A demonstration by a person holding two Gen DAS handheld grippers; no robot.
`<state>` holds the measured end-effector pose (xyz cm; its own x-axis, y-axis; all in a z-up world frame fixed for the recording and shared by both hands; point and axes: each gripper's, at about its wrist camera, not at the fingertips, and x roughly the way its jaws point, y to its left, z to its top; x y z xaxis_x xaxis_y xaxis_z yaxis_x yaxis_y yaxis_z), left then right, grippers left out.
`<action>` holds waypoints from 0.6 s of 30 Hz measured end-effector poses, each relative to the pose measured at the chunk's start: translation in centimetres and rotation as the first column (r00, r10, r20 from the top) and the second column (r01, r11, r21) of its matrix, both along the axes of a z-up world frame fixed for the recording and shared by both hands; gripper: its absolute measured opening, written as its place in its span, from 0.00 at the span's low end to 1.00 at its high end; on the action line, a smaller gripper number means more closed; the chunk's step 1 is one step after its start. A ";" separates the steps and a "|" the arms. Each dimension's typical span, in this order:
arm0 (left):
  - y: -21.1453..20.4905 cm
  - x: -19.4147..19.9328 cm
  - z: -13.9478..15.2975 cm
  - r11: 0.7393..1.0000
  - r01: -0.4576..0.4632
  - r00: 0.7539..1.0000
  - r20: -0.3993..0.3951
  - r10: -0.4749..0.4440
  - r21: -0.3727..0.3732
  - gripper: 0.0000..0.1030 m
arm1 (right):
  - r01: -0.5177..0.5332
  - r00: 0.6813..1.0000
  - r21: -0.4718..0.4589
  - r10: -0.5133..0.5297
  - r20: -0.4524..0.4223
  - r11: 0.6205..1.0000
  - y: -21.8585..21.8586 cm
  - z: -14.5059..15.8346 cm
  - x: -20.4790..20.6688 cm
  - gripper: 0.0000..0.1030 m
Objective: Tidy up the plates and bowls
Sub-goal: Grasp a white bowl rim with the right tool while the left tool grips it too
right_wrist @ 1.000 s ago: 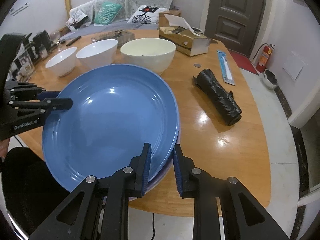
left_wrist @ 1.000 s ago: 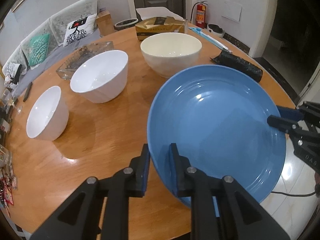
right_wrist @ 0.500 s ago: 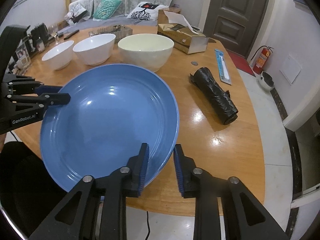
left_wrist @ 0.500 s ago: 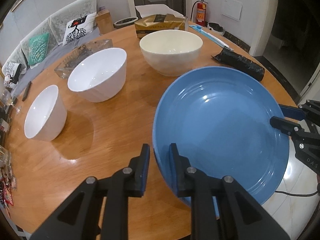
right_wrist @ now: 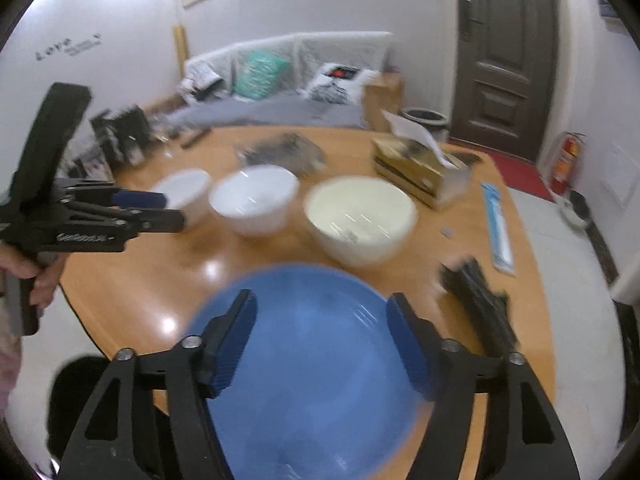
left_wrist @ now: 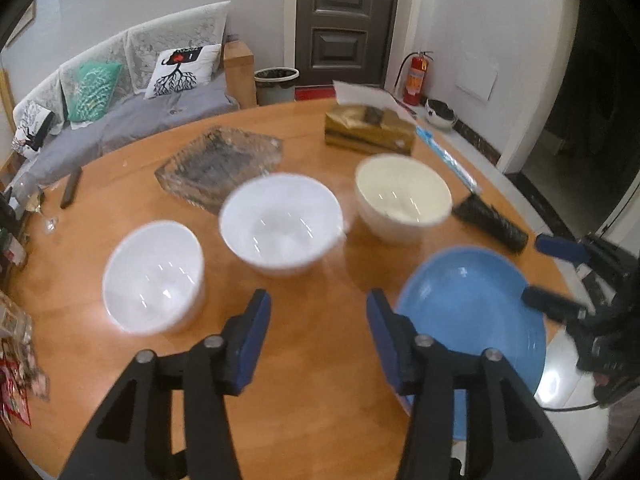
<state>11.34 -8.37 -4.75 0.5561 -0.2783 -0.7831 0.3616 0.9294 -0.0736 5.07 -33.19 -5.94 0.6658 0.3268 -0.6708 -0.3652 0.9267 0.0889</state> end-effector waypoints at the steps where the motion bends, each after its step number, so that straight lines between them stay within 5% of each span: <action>1: 0.5 0.9 0.4 1.000 0.001 1.000 -0.007 -0.001 -0.012 0.48 | -0.023 1.000 0.017 0.023 0.006 1.000 0.7 0.3 0.7 0.65; 5: 1.9 5.0 0.8 1.000 -0.017 0.999 -0.039 0.017 0.002 0.48 | -0.117 0.993 0.026 0.116 0.032 0.993 4.3 0.6 3.8 0.77; 13: 2.3 11.9 -1.1 1.000 -0.015 0.992 -0.125 0.015 0.000 0.47 | -0.244 0.970 -0.025 0.244 -0.025 0.969 10.0 -2.1 9.1 0.78; 18: 2.3 14.6 -3.0 0.999 -0.031 0.984 -0.172 0.037 0.040 0.37 | -0.269 0.963 -0.094 0.264 -0.059 0.959 12.4 -4.3 11.1 0.86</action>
<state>25.99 -6.09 -7.78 0.4205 -0.2308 -0.8774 0.3147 0.9442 -0.0976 16.21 -20.81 -10.23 0.5319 0.4175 -0.7367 -0.5976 0.8015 0.0228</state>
